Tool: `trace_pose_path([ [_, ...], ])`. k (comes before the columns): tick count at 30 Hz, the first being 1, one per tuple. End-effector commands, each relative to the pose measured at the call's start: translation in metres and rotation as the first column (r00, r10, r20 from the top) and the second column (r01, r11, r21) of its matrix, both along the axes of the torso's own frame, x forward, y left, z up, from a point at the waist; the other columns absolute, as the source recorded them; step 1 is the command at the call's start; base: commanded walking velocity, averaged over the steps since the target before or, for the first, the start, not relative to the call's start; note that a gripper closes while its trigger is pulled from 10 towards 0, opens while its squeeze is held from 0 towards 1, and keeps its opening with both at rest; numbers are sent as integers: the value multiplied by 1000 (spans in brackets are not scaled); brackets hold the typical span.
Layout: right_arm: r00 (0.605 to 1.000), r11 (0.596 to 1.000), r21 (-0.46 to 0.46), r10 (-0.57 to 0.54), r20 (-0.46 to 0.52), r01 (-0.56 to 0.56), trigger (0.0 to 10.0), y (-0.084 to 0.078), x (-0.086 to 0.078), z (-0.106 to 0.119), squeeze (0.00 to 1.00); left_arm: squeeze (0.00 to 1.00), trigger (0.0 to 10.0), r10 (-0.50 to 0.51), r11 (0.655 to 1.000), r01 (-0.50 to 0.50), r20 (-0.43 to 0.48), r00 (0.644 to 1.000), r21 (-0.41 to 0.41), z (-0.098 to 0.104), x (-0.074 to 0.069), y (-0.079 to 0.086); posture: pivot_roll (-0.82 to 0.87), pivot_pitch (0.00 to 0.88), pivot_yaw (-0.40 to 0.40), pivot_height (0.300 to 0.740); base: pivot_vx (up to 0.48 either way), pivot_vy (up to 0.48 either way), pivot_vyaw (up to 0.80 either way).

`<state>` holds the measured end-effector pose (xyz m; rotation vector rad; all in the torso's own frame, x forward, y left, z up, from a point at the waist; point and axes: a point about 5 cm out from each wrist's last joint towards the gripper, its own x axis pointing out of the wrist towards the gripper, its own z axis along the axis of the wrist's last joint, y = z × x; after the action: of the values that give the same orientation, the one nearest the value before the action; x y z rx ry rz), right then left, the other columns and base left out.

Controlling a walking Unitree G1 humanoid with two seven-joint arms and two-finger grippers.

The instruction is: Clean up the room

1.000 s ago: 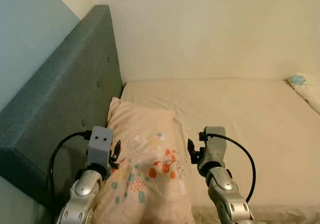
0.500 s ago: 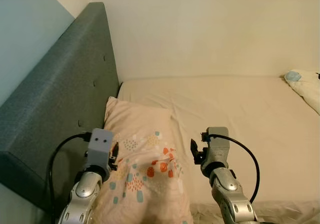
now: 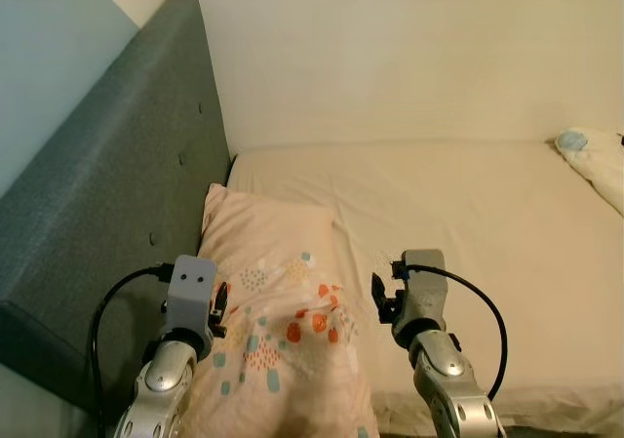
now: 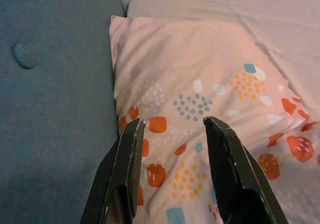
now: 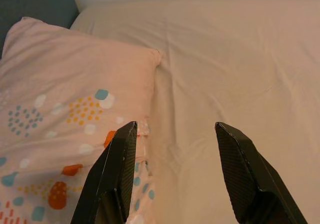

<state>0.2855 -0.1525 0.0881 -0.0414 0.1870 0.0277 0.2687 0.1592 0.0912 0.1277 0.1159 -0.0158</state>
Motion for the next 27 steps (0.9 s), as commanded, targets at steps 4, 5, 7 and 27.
trace_pose_path([
  [4, 1000, 1000, 15, -10, -19, 10, 10000, -2, -3, -2, 0, 0, 10000, -17, 1000, 17, 4, 1000, -18, 1, -1, -4, -118, 158, 16, 740, 0, 0, 0],
  [5, 1000, 1000, 26, -10, -25, 10, 10000, -1, -3, -3, 0, 0, 10000, -11, 1000, 11, 6, 1000, -21, 1, 0, -3, -118, 158, 16, 740, 0, 0, 0],
  [7, 1000, 1000, 21, 2, -17, -2, 10000, 2, -2, -1, 0, 0, 10000, 10, 999, -10, 2, 1000, -40, 0, 1, -1, -126, 176, 25, 740, 0, 0, 0],
  [27, 1000, 1000, -9, 9, -17, -9, 10000, 1, 4, 0, 0, 0, 10000, 15, 999, -15, 13, 1000, -52, 4, 2, -4, -112, 143, 9, 740, 0, 0, 0],
])
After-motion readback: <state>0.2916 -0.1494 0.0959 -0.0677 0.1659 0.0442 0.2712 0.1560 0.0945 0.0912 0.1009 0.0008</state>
